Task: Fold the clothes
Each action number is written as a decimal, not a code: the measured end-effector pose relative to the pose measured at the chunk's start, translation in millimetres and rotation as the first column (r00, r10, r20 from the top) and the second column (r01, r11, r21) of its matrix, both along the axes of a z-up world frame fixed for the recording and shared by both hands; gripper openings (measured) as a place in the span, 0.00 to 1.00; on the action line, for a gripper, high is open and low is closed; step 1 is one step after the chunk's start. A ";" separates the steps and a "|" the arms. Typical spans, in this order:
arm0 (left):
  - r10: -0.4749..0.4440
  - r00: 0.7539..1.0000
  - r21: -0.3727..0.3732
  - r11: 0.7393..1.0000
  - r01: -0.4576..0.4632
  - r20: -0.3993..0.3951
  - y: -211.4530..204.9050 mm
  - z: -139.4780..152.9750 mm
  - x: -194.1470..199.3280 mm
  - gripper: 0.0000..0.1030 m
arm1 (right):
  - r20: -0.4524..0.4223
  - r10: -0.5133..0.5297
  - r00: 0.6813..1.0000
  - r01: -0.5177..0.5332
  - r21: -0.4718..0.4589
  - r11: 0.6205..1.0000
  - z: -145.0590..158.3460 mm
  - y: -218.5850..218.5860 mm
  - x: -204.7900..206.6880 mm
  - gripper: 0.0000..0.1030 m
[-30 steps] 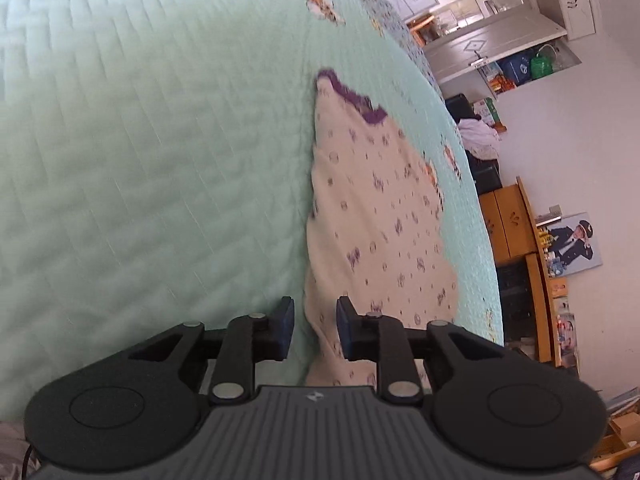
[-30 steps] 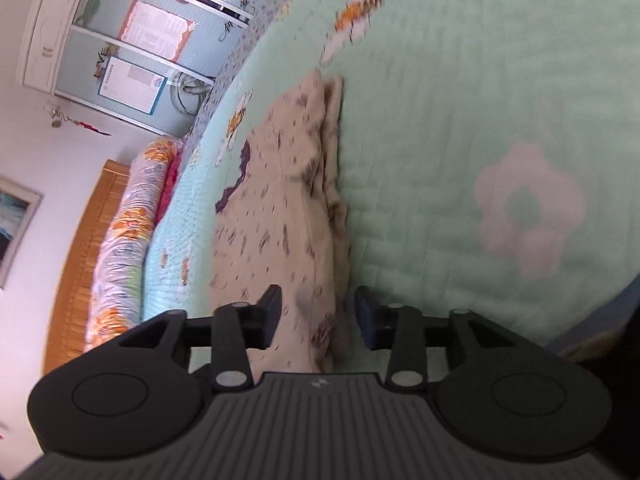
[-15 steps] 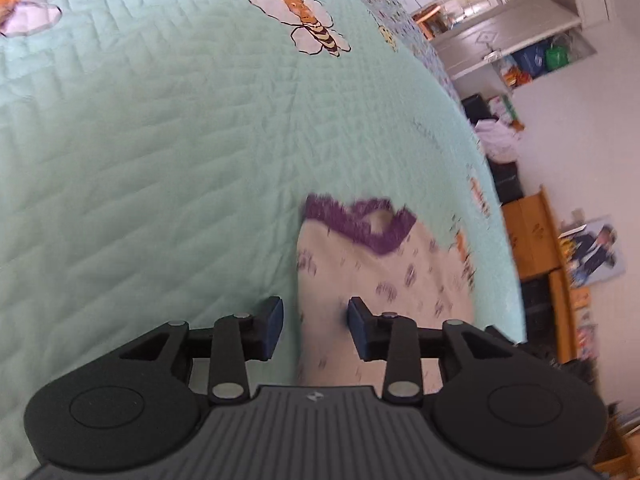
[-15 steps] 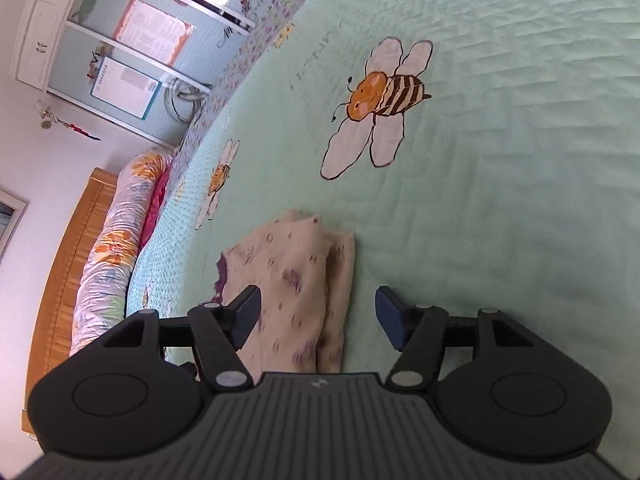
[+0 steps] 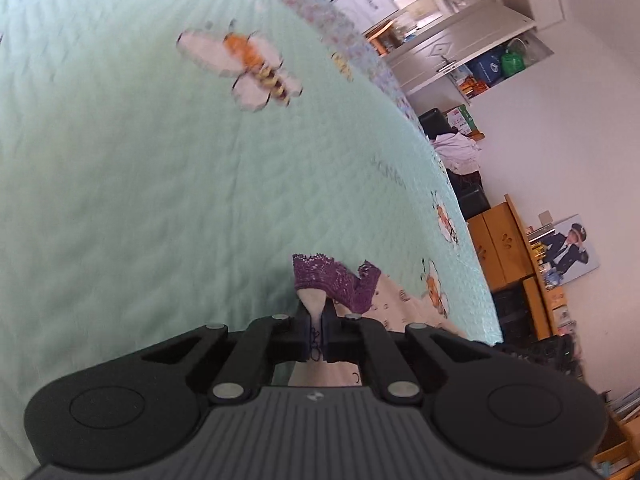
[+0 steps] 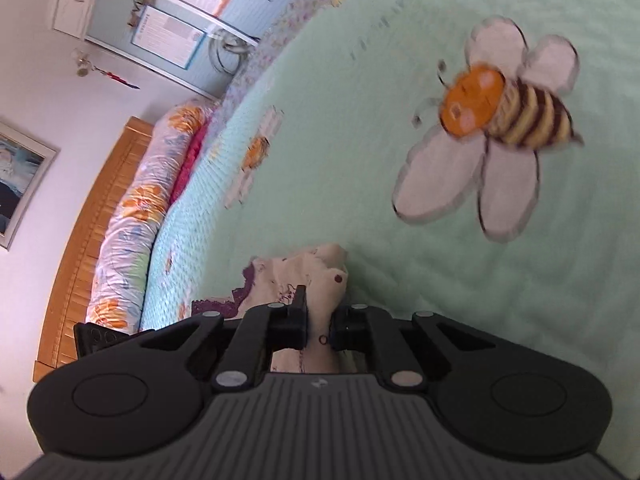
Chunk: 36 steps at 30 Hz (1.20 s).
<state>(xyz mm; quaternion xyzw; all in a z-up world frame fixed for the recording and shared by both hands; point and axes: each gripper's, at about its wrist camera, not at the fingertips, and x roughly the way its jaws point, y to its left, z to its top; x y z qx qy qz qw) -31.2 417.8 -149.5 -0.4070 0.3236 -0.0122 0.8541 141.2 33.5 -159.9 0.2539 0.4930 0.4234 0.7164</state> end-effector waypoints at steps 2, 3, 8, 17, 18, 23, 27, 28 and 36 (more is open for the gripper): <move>0.012 1.000 0.019 1.000 -0.012 0.006 10.6 2.9 10.1 0.04 | 0.041 -0.010 0.999 0.009 0.028 1.000 12.3 7.8 13.4 0.05; 0.021 1.000 0.020 1.000 -0.021 0.005 17.0 3.1 15.1 0.04 | 0.058 -0.018 0.998 0.015 0.043 0.999 17.9 12.2 20.3 0.04; 0.071 0.994 0.052 0.996 -0.067 -0.077 47.2 -10.9 35.1 0.15 | 0.072 -0.092 0.993 0.095 -0.042 0.995 4.3 36.6 53.8 0.10; 0.138 0.990 0.107 0.984 -0.139 0.022 55.8 17.8 -33.2 0.48 | 0.307 -0.009 0.952 0.017 -0.025 1.000 55.1 37.7 -23.0 0.23; 0.132 0.991 0.110 0.985 -0.133 0.020 51.9 19.0 -31.8 0.48 | 0.320 0.031 0.947 -0.021 -0.035 0.999 60.3 44.7 -32.0 0.24; 0.100 0.994 0.097 0.990 -0.103 0.042 29.0 26.6 -28.3 0.48 | 0.318 0.084 0.944 -0.052 -0.108 0.993 57.2 72.6 -40.0 0.31; 0.009 1.000 0.121 0.993 -0.010 0.012 -4.8 17.6 -24.2 0.48 | 0.212 0.068 0.975 -0.028 -0.183 0.983 21.2 66.9 -10.6 0.30; -0.006 1.000 0.148 0.989 0.010 -0.025 -12.0 9.9 -22.7 0.47 | 0.176 0.020 0.984 0.013 -0.188 0.982 10.0 55.9 -1.7 0.13; 0.035 0.999 0.128 0.991 -0.034 -0.004 -14.6 4.5 -33.1 0.48 | 0.202 0.021 0.979 -0.011 -0.054 0.998 43.4 48.2 -28.2 0.34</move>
